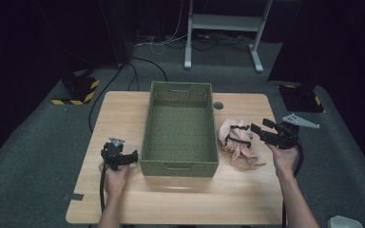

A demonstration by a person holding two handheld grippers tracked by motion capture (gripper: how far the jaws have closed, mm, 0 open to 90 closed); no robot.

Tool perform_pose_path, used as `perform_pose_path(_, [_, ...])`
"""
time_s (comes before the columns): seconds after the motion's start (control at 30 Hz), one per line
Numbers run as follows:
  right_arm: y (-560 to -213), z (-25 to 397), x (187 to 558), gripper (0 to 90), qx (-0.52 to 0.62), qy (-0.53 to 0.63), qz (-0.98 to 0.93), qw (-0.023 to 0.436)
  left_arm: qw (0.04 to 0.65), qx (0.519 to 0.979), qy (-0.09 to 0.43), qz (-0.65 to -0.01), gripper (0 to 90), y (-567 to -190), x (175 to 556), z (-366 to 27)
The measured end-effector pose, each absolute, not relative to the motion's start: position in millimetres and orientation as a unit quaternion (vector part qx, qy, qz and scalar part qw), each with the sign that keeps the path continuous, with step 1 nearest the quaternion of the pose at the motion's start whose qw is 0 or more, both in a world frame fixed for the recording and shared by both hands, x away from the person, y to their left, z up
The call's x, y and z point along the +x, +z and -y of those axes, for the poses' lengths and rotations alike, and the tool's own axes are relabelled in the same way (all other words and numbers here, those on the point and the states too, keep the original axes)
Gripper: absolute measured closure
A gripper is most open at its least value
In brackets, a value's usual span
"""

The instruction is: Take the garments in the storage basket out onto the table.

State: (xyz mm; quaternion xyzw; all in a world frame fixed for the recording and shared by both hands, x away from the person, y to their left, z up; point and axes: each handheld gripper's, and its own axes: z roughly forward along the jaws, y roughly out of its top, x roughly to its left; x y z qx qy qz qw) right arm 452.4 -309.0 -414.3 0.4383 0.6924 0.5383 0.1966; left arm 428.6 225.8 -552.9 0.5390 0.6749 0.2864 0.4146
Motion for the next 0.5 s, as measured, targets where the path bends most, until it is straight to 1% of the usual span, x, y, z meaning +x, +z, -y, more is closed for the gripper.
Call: perform_pose_path(0.5, [-422.4,311.3,452.3,29.4,0.449,0.528,-0.693,0.2,0.415,0.539,0.286,-0.675,9.2,-552.9,428.6,-225.8])
